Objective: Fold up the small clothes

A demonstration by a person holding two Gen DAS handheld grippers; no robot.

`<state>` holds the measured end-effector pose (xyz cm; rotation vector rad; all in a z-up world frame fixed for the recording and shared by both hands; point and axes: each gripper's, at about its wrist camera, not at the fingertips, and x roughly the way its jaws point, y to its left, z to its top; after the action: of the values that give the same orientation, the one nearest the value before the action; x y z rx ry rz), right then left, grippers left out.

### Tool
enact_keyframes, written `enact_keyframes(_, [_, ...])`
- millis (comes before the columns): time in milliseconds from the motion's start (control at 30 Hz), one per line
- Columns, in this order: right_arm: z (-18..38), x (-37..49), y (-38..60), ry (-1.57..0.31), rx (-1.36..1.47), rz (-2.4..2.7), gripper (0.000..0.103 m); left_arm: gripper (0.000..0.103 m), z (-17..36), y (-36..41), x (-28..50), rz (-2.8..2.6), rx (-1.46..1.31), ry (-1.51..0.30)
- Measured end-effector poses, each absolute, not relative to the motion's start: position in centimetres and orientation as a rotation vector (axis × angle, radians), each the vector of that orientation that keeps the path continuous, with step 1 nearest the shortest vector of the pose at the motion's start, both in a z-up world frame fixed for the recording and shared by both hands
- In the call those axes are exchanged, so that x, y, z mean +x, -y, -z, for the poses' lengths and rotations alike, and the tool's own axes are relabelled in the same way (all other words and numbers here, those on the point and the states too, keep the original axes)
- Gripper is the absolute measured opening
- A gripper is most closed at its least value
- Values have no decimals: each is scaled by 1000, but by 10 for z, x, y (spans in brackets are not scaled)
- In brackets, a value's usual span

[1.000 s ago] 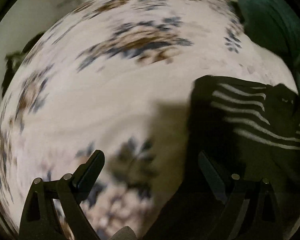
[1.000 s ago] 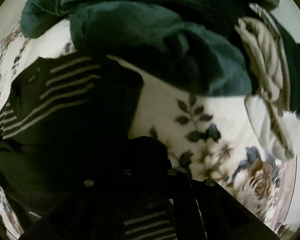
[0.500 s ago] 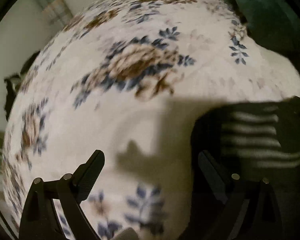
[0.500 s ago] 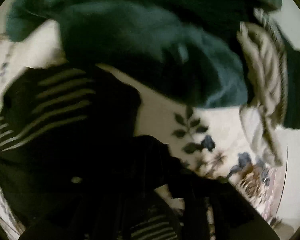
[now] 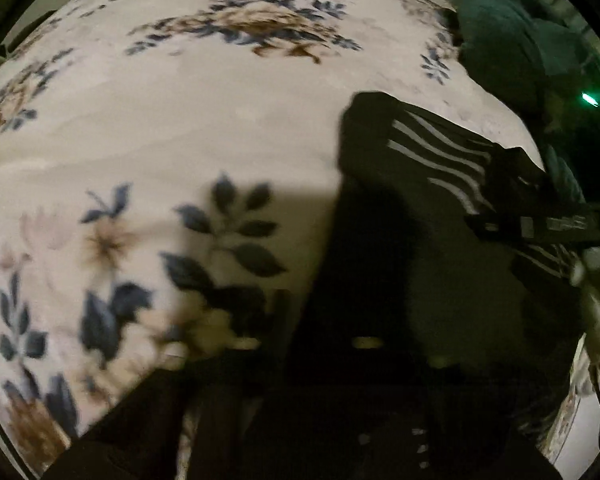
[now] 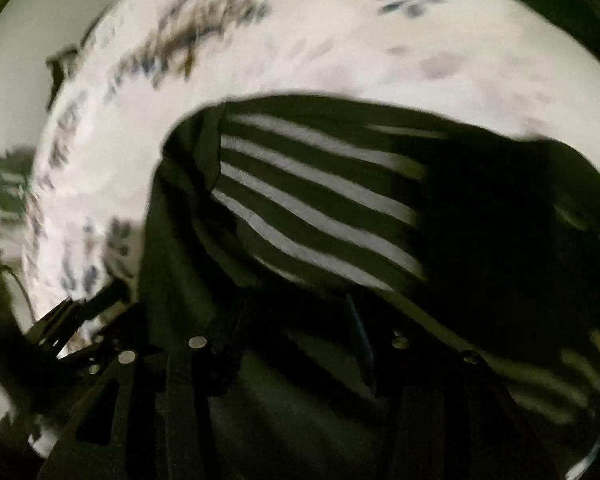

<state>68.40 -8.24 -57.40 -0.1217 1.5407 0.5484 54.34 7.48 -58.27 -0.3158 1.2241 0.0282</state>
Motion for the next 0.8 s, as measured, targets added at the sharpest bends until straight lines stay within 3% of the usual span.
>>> enact_keyframes(33, [574,685,78,-1524,-130,-568,44,7,582,-72,543,-30,-294,-1218])
enact_keyframes(67, [572,685,77,-1505,-123,-588,17,6,581,-70,542,-29,-284,-1210])
enact_keyframes(100, [568,686,79,-1494,-96,-588,4,6,582,-69,541,-29,-288,-1206])
enact_keyframes(400, [533,715,125,-1328,108,-466,2,6,586,-80,542,-28,-318,-1205])
enact_keyframes(633, [547,734,116,-1406,96,-448,4,7,586,-83,545,-22,-308,-1213])
enact_keyframes(667, [549,736,117,-1432,122,-431,9,8,584,-84,546,-25,-305,-1218])
enact_keyframes(767, [526,721,152,-1367,234,-376,45,10,572,-87,546,-55,-268,-1221])
enact_keyframes(800, [517,708,169,-1333,259,-353,51,12,567,-88,545,-72,-246,-1219])
